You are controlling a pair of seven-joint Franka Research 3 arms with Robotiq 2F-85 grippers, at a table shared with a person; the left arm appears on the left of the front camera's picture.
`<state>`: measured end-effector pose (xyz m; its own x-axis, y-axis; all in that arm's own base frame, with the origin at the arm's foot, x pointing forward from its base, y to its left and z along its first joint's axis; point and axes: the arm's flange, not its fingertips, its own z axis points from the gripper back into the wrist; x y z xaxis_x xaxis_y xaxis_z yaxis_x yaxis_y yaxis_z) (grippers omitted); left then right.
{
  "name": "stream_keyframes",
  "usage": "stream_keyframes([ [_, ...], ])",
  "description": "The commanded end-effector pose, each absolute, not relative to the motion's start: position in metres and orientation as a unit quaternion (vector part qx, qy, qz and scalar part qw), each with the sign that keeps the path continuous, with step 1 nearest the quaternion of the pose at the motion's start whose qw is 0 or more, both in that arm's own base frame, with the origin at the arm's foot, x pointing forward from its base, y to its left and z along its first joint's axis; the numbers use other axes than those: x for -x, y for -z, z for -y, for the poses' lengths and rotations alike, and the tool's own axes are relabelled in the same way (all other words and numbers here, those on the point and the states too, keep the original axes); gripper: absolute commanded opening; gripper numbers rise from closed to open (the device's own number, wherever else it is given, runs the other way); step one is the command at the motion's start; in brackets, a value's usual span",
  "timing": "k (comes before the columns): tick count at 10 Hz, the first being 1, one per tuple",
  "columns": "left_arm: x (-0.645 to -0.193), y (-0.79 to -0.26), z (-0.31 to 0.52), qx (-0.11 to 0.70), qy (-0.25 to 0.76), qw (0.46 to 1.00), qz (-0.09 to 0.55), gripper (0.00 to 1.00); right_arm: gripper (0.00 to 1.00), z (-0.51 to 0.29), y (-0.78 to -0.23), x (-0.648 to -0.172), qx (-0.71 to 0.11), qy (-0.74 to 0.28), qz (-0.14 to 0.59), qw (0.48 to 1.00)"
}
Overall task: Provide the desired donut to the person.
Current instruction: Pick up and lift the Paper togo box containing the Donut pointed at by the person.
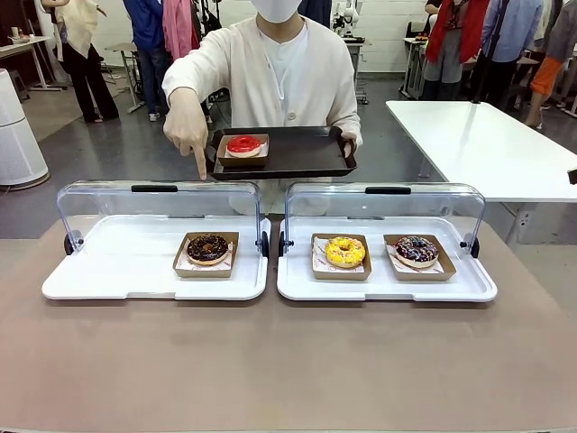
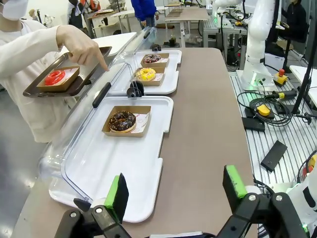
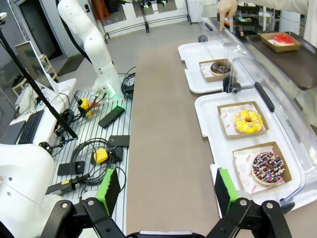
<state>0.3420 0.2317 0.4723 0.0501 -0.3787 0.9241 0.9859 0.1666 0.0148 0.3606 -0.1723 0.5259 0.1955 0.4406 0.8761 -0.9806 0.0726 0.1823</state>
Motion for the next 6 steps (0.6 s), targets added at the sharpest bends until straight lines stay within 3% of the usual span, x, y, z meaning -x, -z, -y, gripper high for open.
stream_keyframes([
  [1, -0.34, -0.47, -0.232, 0.348, 0.54, 0.634, 0.432, 1.0, 1.0, 0.171, -0.526, -0.36, -0.413, -0.544, 0.331, 0.651],
  [5, -0.342, -0.472, -0.232, 0.354, 0.54, 0.632, 0.429, 1.0, 1.0, 0.171, -0.526, -0.36, -0.413, -0.544, 0.331, 0.651],
  [6, -0.344, -0.497, -0.209, 0.321, 0.57, 0.64, 0.404, 1.0, 1.0, 0.171, -0.526, -0.36, -0.413, -0.544, 0.331, 0.651],
])
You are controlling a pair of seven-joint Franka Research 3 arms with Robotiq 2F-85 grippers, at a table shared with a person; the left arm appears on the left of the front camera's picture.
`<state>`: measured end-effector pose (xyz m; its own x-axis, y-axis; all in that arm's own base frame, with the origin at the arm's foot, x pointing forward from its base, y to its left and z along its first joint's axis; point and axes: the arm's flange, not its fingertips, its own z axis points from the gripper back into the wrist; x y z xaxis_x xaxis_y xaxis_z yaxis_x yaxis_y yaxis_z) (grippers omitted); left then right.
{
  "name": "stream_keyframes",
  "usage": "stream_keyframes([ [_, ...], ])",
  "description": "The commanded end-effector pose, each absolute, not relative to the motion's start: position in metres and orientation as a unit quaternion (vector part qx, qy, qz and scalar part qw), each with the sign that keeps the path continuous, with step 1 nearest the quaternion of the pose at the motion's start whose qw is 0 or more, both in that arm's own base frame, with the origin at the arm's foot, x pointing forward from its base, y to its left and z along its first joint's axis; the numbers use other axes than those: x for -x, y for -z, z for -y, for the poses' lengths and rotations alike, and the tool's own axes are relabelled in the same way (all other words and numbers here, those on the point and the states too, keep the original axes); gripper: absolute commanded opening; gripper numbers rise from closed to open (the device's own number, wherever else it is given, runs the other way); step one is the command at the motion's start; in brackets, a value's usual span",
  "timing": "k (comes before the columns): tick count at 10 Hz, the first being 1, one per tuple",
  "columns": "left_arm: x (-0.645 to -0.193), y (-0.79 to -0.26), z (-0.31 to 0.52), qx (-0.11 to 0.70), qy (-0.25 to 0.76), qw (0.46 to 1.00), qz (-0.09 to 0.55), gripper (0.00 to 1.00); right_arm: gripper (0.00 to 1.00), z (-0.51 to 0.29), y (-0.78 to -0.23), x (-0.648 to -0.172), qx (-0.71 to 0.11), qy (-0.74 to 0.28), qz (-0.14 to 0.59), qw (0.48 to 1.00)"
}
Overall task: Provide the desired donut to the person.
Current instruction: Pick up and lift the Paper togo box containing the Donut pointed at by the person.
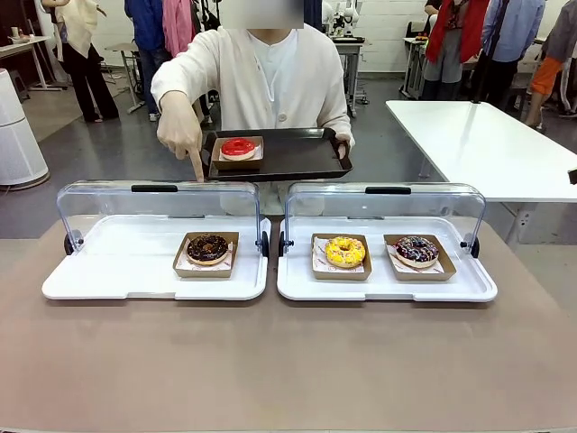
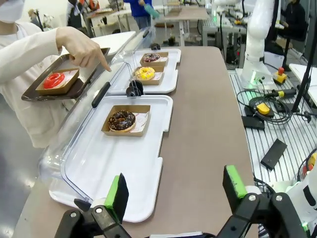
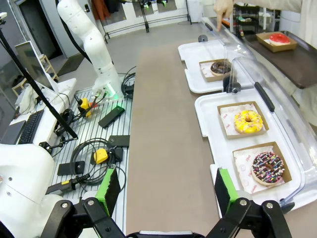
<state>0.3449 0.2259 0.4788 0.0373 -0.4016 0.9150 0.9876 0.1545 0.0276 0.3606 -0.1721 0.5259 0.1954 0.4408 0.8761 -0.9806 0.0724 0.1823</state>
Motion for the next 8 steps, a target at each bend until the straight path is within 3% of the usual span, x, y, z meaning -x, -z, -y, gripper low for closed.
stream_keyframes([
  [1, -0.339, -0.515, -0.181, 0.274, 0.591, 0.657, 0.379, 1.0, 1.0, 0.171, -0.526, -0.36, -0.413, -0.544, 0.331, 0.651],
  [5, -0.333, -0.545, -0.043, 0.096, 0.679, 0.697, 0.207, 1.0, 1.0, 0.171, -0.526, -0.36, -0.413, -0.544, 0.331, 0.651],
  [8, -0.341, -0.517, 0.064, 0.017, 0.713, 0.69, 0.125, 1.0, 1.0, 0.171, -0.526, -0.36, -0.413, -0.544, 0.331, 0.651],
])
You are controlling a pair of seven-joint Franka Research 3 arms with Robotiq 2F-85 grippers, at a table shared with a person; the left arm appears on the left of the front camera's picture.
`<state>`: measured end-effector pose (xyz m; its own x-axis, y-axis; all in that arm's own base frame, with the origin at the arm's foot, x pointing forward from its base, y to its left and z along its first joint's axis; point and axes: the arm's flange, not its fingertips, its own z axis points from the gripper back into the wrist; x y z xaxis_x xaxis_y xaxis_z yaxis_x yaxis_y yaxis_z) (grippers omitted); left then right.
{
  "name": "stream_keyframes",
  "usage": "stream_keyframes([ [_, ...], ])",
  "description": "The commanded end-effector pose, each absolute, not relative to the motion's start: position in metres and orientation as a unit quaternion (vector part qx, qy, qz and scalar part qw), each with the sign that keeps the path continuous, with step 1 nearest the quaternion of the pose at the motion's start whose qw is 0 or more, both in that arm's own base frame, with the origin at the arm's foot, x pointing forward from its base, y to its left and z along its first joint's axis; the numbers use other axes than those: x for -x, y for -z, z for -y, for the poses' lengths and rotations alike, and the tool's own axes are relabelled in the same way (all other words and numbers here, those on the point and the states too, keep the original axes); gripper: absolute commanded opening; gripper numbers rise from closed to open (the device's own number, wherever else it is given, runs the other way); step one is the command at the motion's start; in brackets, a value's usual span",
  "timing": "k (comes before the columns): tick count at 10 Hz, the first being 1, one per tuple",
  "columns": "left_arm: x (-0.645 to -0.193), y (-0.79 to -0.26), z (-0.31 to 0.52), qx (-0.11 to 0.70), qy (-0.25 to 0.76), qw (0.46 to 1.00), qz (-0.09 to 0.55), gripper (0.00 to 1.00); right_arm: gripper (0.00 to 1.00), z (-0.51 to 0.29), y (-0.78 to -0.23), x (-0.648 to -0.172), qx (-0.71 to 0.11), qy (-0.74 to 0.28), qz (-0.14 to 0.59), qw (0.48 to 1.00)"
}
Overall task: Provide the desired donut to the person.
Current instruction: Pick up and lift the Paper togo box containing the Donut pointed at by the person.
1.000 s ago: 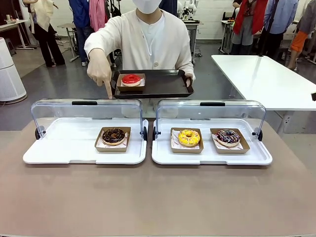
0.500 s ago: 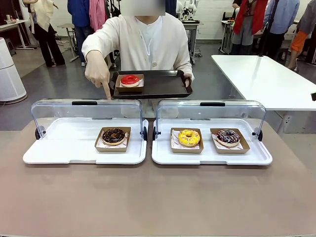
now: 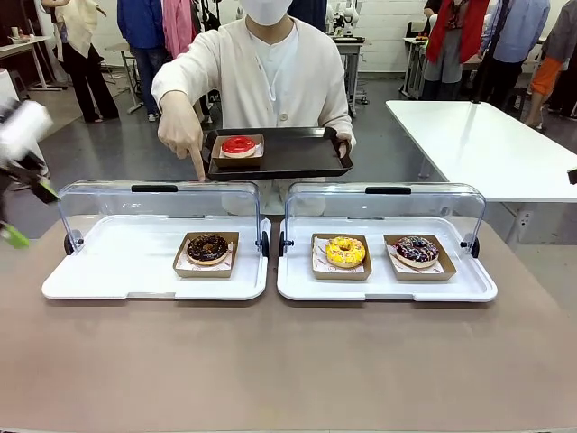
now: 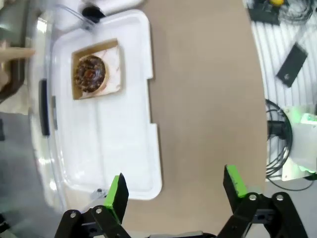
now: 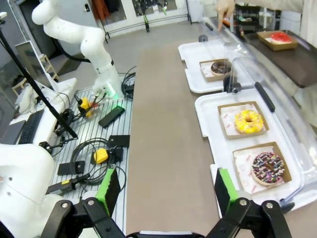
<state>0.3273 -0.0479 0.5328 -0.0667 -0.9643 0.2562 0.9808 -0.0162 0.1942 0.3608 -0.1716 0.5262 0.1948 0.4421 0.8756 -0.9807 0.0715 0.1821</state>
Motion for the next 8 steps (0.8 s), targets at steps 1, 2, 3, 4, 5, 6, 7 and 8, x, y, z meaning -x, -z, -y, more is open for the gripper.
stream_keyframes([
  [1, -0.351, -0.507, 0.092, 0.016, 0.72, 0.686, 0.099, 1.0, 1.0, 0.171, -0.526, -0.36, -0.413, -0.544, 0.331, 0.651],
  [2, -0.36, -0.5, 0.111, 0.025, 0.726, 0.682, 0.078, 1.0, 1.0, 0.171, -0.526, -0.36, -0.413, -0.544, 0.331, 0.651],
  [3, -0.37, -0.491, 0.126, 0.036, 0.726, 0.683, 0.064, 1.0, 1.0, 0.171, -0.526, -0.36, -0.413, -0.544, 0.331, 0.651],
  [4, -0.384, -0.481, 0.14, 0.031, 0.726, 0.684, 0.062, 1.0, 1.0, 0.171, -0.526, -0.36, -0.413, -0.544, 0.331, 0.651],
  [5, -0.396, -0.47, 0.147, 0.032, 0.725, 0.685, 0.062, 1.0, 1.0, 0.171, -0.526, -0.36, -0.413, -0.544, 0.331, 0.651],
  [6, -0.407, -0.458, 0.15, 0.032, 0.725, 0.685, 0.059, 1.0, 1.0, 0.171, -0.526, -0.36, -0.413, -0.544, 0.331, 0.651],
  [7, -0.417, -0.453, 0.15, 0.035, 0.728, 0.682, 0.061, 1.0, 1.0, 0.171, -0.526, -0.36, -0.413, -0.544, 0.331, 0.651],
  [8, -0.422, -0.453, 0.145, 0.037, 0.734, 0.674, 0.069, 1.0, 1.0, 0.171, -0.526, -0.36, -0.413, -0.544, 0.331, 0.651],
])
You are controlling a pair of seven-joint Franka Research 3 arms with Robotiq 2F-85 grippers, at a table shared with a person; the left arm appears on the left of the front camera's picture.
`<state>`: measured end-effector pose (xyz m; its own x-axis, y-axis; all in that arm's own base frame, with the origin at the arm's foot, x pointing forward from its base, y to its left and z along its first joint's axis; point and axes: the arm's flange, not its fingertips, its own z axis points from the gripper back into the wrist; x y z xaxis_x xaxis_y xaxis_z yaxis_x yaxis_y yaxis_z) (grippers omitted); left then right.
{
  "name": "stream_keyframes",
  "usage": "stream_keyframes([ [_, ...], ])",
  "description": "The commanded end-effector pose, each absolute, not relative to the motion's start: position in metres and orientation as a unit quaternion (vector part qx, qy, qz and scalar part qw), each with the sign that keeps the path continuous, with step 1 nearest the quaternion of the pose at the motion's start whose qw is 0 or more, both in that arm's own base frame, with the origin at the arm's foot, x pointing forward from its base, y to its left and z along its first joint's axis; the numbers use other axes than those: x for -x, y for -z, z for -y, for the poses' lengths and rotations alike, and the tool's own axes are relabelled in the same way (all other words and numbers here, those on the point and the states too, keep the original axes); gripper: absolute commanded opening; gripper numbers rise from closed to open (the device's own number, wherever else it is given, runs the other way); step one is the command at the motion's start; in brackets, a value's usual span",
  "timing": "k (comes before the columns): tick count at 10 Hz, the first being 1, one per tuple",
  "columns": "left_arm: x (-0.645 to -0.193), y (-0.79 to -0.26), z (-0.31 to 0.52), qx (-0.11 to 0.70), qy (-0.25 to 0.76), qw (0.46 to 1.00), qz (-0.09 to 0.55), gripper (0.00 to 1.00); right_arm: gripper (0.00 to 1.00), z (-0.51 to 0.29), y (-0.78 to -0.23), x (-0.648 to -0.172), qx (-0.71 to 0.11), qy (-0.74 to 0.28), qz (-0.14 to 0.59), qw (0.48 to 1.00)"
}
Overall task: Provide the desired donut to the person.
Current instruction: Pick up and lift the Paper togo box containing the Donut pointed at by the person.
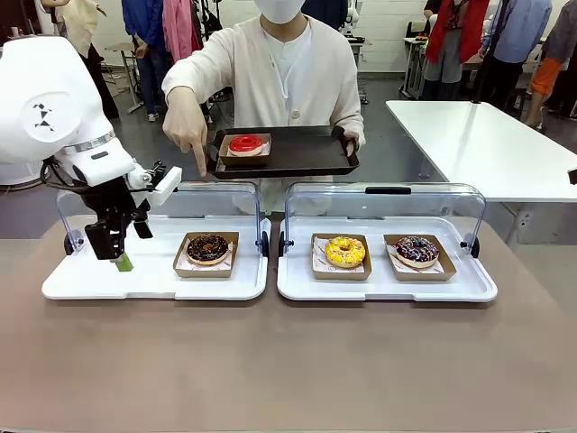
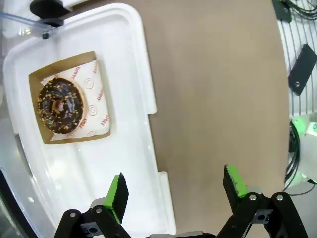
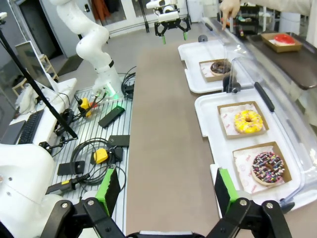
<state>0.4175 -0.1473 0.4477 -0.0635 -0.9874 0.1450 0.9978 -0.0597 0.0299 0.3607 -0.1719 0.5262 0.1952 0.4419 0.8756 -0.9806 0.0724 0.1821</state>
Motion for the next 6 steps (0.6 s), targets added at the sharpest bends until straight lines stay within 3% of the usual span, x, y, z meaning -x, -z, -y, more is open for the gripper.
stream_keyframes([
  [1, -0.42, -0.456, 0.134, 0.055, 0.743, 0.661, 0.089, 1.0, 1.0, 0.171, -0.526, -0.36, -0.413, -0.544, 0.331, 0.651],
  [2, -0.417, -0.448, 0.147, 0.043, 0.727, 0.683, 0.061, 1.0, 1.0, 0.171, -0.526, -0.36, -0.413, -0.544, 0.331, 0.651],
  [6, -0.417, -0.448, 0.147, 0.043, 0.727, 0.683, 0.061, 1.0, 1.0, 0.171, -0.526, -0.36, -0.413, -0.544, 0.331, 0.651],
])
